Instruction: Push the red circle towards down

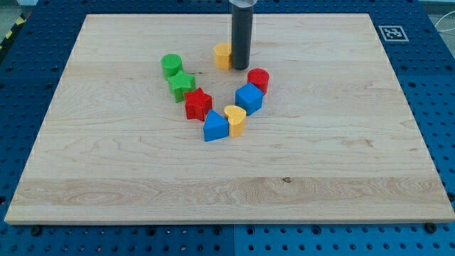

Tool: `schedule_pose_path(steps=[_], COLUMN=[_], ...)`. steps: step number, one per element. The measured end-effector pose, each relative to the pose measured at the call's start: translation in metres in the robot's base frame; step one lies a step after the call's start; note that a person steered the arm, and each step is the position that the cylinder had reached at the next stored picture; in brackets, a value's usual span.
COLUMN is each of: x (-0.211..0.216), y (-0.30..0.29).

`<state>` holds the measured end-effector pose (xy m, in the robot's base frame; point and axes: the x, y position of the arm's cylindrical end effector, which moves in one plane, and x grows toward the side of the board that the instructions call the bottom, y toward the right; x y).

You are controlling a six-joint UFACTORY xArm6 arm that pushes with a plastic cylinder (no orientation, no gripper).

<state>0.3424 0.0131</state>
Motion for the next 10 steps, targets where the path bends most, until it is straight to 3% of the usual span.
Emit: schedule_pose_path(steps=[3,7,10], x=[0.023,0.050,0.076], y=[-0.008,0.066,0.057])
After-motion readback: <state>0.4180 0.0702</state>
